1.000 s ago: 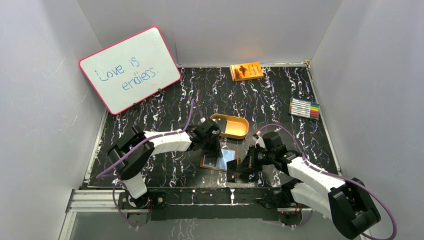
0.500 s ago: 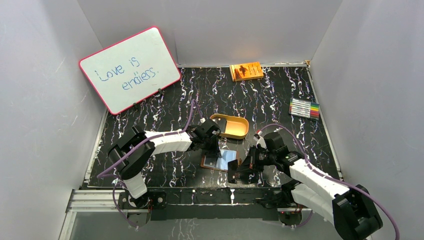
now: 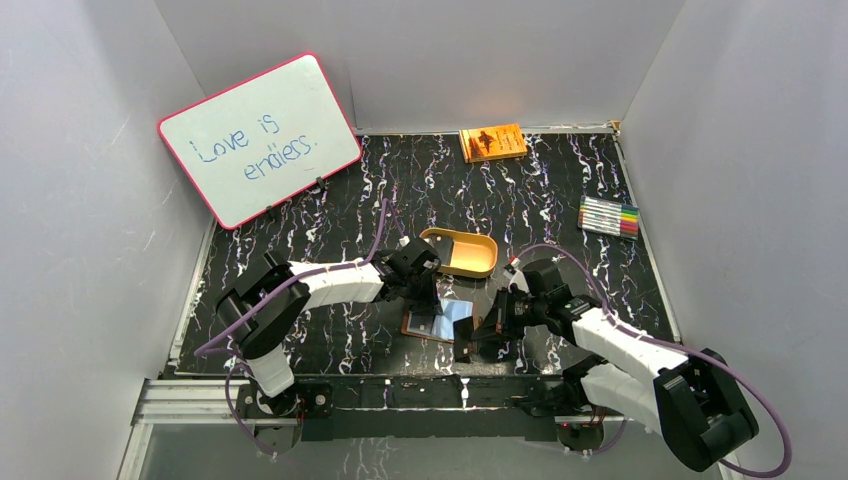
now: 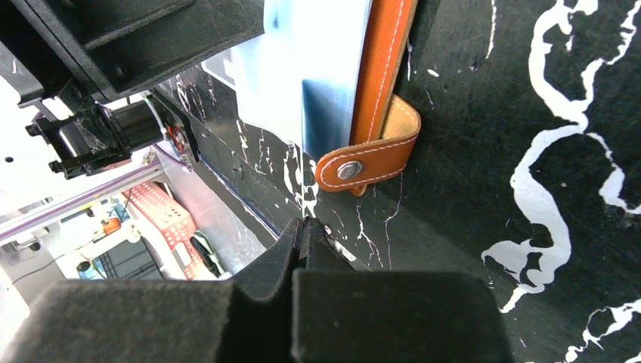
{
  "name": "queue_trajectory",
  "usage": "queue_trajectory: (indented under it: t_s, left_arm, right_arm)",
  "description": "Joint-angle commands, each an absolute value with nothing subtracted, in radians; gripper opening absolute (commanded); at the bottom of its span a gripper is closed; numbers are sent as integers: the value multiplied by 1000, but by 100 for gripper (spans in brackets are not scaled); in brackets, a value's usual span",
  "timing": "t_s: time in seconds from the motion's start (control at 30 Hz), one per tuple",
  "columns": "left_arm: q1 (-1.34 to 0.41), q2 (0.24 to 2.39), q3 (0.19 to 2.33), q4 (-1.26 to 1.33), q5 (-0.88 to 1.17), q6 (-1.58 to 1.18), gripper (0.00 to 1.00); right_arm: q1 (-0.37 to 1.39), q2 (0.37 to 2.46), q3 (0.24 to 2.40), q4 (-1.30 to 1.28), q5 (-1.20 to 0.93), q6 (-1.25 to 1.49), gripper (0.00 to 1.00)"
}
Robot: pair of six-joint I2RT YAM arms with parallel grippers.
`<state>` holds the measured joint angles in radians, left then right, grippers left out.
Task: Put the credit cards into the card holder
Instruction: Turn over the card slot in the card holder.
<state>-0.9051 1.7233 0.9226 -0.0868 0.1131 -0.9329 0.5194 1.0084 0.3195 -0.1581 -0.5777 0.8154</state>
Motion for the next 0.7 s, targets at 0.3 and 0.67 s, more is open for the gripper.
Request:
queue_trajectory:
  t_s: [0.3,0.67]
  left_arm:
    - [-898,1715,904,-159,97,-924,0]
    - [-895,1671,963,-221,91,-897,31]
  right_arm:
    - [525,1138,360,5,-625,804,0]
    - [524,1143,390,36,-650,789,0]
